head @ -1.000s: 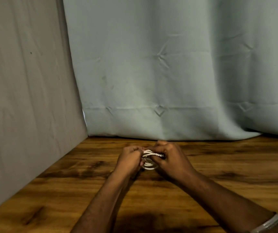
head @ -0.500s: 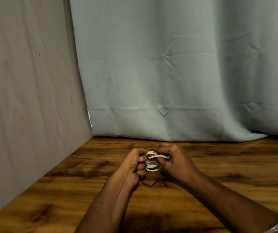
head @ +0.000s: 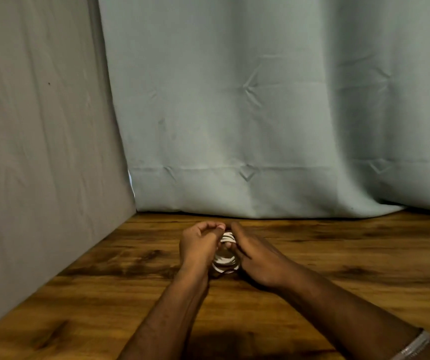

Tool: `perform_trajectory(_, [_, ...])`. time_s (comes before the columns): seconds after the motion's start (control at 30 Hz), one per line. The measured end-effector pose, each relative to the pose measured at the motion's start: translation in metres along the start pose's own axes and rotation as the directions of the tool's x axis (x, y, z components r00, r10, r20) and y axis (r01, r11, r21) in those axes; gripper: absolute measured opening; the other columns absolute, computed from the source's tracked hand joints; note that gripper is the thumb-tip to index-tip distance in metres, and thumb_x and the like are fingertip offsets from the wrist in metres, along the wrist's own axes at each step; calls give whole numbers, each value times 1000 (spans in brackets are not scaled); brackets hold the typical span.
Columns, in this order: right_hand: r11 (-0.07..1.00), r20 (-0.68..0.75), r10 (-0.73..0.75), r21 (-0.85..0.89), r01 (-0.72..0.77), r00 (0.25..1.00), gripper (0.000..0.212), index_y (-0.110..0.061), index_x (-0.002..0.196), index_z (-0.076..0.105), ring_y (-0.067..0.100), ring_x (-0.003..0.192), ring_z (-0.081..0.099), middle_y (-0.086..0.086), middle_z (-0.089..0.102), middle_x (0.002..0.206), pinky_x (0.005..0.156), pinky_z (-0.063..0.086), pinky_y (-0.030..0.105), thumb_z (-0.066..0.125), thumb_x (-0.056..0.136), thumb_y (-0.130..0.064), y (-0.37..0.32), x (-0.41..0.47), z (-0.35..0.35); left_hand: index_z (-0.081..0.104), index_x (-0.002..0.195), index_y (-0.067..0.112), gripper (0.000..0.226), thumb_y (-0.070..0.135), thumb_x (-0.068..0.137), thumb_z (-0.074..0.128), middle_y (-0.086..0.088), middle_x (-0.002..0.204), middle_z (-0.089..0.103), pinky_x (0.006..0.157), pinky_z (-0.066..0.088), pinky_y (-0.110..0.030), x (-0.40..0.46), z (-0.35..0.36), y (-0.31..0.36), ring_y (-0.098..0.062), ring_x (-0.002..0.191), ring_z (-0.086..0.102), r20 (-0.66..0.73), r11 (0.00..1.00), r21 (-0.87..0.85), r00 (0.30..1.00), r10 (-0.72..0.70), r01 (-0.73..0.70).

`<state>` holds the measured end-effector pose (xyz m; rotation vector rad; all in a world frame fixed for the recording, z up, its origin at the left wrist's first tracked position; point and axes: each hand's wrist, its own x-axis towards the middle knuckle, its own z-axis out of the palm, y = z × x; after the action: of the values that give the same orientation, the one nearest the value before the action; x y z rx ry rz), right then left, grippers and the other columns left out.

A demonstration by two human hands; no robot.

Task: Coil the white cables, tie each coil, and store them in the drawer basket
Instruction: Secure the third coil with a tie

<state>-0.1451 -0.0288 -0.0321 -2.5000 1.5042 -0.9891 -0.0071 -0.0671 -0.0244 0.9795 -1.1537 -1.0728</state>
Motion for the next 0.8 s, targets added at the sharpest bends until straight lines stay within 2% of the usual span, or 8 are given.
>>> perform_trajectory(0.1, [999,4,27,37,-28,1000,32,-33,137,41,16,117,62,-3,64,132,95,50,41,47,106,-39,-3,0,-1,75,78,13,14,2,86,73,-5,70,76,71,57,-33,0,-3,-2,-18,64,70,-51,998,32,997,63,-61])
perform_trajectory(0.17, [998,-29,25,56,-23,999,35,-40,138,43,13,117,63,-8,66,131,96,51,43,45,103,-47,-3,-1,0,76,81,13,11,5,87,73,-3,69,76,70,58,-32,-1,-4,-3,-17,63,71,-63,995,28,993,95,-94])
perform_trajectory(0.27, [999,-100,10,51,-5,995,35,-41,134,51,5,108,67,-15,71,121,90,54,42,44,103,-55,0,0,0,76,86,11,7,5,89,72,4,64,74,58,55,-21,-5,-1,-2,-6,57,69,-12,994,-20,994,105,-105])
perform_trajectory(0.4, [998,-141,32,63,-24,989,35,-43,133,54,3,103,68,-16,73,117,87,55,42,42,102,-56,3,3,0,74,84,13,11,5,90,70,3,63,74,57,54,-19,-6,4,1,-6,56,67,25,992,-120,999,47,-44])
perform_trajectory(0.53, [991,-129,55,132,-38,990,26,-41,129,57,3,103,68,-16,73,114,88,55,42,47,105,-45,5,4,5,76,87,9,9,3,89,70,-5,69,75,64,55,-26,-9,5,0,-15,60,67,46,975,-214,997,-55,64])
perform_trajectory(0.67, [945,-169,83,327,-24,982,29,-40,127,59,5,105,70,-13,74,114,92,56,47,53,99,-47,6,5,10,72,102,-1,13,0,91,66,-5,63,72,50,53,-19,-11,4,4,-10,49,65,70,938,-315,990,-125,141])
perform_trajectory(0.73, [906,-224,123,424,-17,967,24,-37,121,61,14,95,74,-4,76,105,86,59,51,63,97,-44,6,5,11,70,106,1,14,3,94,63,2,47,62,36,42,-13,-13,2,5,-2,34,52,87,930,-322,984,-155,175])
perform_trajectory(0.8, [880,-255,169,474,-30,952,20,-34,114,63,18,84,75,-1,77,96,80,60,52,68,96,-39,7,6,11,69,107,5,14,7,95,62,8,39,51,31,31,-11,-15,1,5,1,28,40,98,942,-281,982,-161,183])
